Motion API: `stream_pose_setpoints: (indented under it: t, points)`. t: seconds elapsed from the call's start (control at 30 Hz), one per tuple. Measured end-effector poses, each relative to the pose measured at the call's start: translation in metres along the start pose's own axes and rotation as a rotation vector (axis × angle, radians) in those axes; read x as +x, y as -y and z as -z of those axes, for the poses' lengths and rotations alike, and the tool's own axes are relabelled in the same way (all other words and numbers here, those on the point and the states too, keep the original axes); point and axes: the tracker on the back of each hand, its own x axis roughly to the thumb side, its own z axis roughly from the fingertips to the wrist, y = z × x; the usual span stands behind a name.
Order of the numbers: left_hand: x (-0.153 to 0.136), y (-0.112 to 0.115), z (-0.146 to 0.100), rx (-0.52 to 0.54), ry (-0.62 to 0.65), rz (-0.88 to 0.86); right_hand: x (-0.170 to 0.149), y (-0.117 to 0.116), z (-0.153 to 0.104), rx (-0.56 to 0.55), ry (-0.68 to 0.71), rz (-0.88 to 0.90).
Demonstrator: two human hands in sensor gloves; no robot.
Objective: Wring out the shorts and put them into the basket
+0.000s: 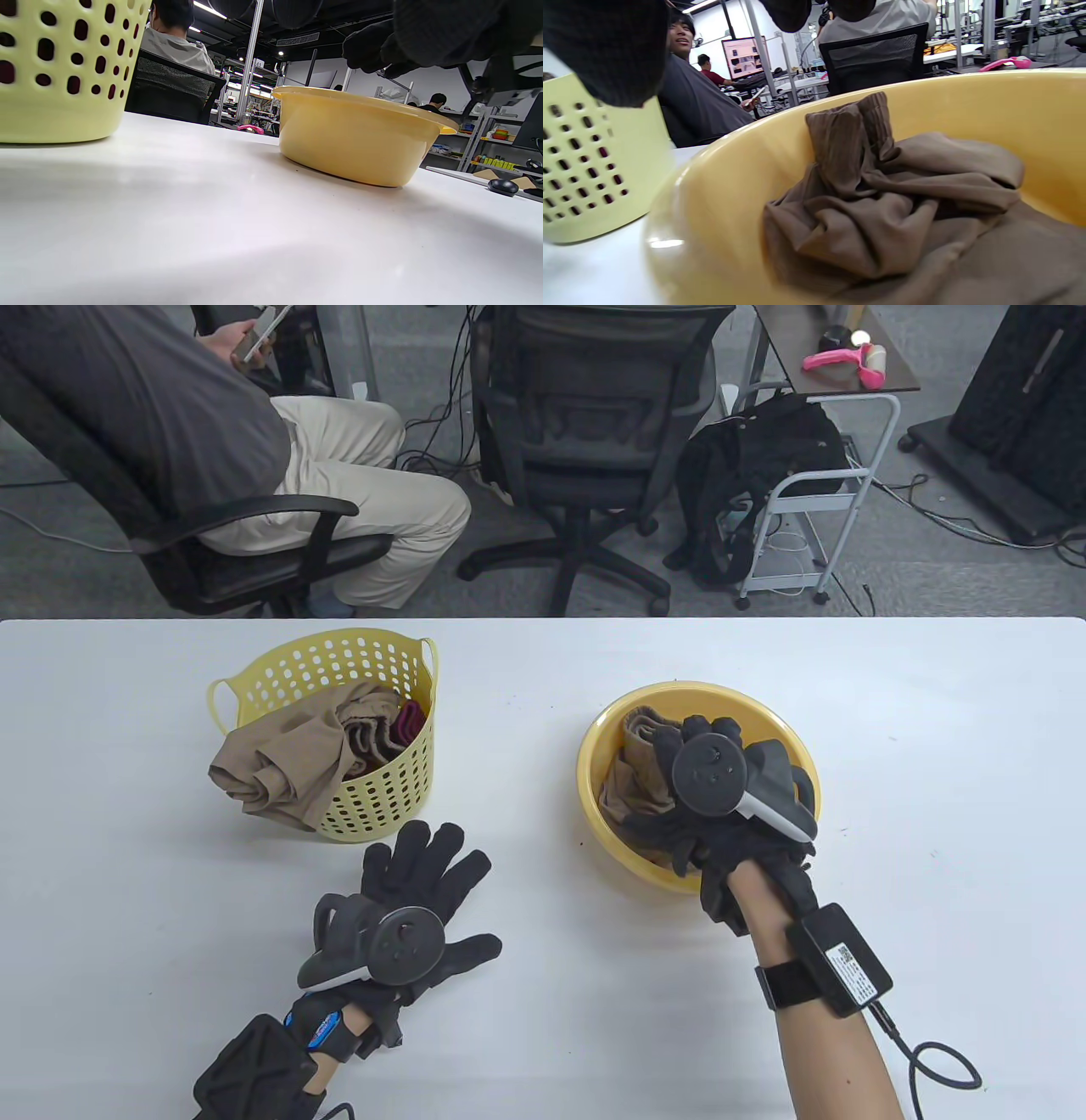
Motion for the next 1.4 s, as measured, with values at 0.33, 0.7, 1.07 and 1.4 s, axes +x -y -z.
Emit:
stream_pose_setpoints:
  t: [0.33, 0.7, 1.07, 1.4]
  points:
    - [-0.001, 0.000, -0.001, 0.006, 0.004, -0.001, -0.016, -0.003, 0.052, 0.072, -0.124, -0.028]
    - [-0.002, -0.002, -0.002, 0.015, 0.007, -0.003, -0.025, -0.024, 0.081, 0.106, -0.230, -0.029]
    - [-0.002, -0.002, -0.003, 0.018, 0.016, 0.002, -0.025, -0.038, 0.095, 0.111, -0.284, -0.025]
    - [-0.001, -0.001, -0.003, 0.012, 0.018, 0.005, -0.021, -0.046, 0.098, 0.069, -0.284, -0.067]
